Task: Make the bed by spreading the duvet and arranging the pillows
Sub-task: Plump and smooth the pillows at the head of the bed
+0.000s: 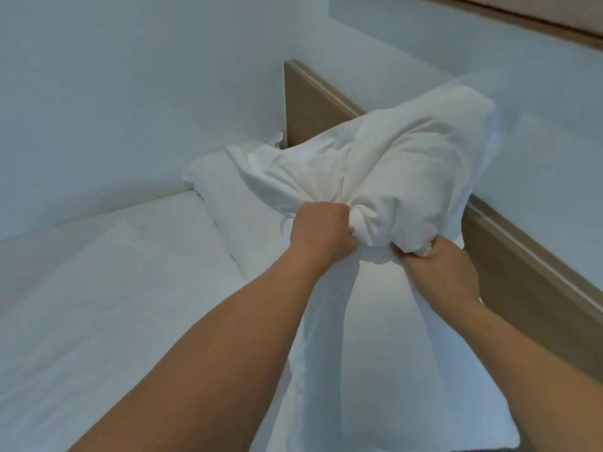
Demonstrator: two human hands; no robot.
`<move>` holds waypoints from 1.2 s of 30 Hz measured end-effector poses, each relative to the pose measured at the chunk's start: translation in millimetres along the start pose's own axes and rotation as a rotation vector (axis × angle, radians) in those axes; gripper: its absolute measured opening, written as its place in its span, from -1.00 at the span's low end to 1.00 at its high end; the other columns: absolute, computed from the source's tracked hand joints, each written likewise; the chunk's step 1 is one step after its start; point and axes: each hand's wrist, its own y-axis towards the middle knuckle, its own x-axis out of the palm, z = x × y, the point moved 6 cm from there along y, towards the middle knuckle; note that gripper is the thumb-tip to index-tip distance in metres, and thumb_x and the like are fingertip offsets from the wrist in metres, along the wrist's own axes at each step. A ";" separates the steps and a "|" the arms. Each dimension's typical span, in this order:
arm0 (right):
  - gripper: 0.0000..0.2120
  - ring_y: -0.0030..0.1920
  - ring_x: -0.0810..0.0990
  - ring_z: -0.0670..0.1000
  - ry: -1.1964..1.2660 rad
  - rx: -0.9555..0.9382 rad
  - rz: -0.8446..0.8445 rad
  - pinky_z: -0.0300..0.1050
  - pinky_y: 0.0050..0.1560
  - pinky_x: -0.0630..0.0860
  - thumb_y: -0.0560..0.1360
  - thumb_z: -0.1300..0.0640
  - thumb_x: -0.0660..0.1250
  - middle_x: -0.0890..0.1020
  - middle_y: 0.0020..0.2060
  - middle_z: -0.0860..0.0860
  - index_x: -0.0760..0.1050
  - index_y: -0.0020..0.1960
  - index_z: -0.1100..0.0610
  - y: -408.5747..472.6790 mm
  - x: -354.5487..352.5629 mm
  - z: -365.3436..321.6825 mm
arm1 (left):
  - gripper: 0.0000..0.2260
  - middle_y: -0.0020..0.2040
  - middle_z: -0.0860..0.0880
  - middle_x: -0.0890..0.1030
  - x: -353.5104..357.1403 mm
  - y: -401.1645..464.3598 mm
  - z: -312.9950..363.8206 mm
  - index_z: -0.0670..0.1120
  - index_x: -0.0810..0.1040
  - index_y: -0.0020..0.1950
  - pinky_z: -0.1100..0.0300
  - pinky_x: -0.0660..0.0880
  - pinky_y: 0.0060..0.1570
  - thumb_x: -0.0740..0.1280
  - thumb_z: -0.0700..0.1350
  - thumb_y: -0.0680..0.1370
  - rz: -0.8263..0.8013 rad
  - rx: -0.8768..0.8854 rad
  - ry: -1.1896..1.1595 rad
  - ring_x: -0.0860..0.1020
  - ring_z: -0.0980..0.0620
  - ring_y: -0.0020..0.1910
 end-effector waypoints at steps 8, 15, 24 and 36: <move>-0.64 -0.32 0.56 0.09 0.098 -0.069 0.068 -0.11 -0.32 0.41 0.44 -0.28 0.32 0.58 -0.37 -0.04 0.48 -0.21 0.03 -52.4 -11.3 -144.6 | -0.87 -0.12 -0.09 0.64 -142.9 -66.6 -76.7 -0.04 0.52 -0.07 0.13 0.30 -0.16 0.27 -0.10 0.42 0.198 -0.011 0.111 0.56 -0.20 -0.12; -0.65 -0.21 0.57 0.11 0.098 -0.067 -0.018 -0.02 -0.20 0.50 0.42 -0.32 0.29 0.61 -0.25 -0.04 0.48 -0.16 -0.02 -171.9 72.6 -267.3 | -0.83 -0.06 -0.08 0.64 -185.8 -186.5 -222.9 -0.04 0.54 0.00 0.13 0.29 -0.15 0.27 -0.10 0.43 0.099 -0.039 0.131 0.58 -0.19 -0.05; -0.62 -0.25 0.58 0.04 0.283 -0.007 -0.223 -0.07 -0.29 0.44 0.38 -0.33 0.32 0.62 -0.27 -0.06 0.54 -0.14 -0.01 -284.9 219.5 -368.1 | -0.86 -0.10 -0.05 0.63 -197.2 -290.0 -391.0 -0.04 0.53 -0.04 0.13 0.29 -0.16 0.27 -0.09 0.44 -0.005 -0.136 0.275 0.58 -0.15 -0.11; -0.39 0.02 0.65 0.11 0.328 0.004 -0.561 -0.02 -0.02 0.54 0.27 -0.40 0.32 0.70 -0.02 0.07 0.64 0.06 0.05 -472.1 508.6 -483.1 | -0.74 0.05 -0.04 0.65 -122.6 -487.2 -679.4 -0.02 0.59 0.11 0.16 0.47 -0.02 0.29 0.04 0.48 -0.277 -0.363 0.338 0.63 -0.09 0.04</move>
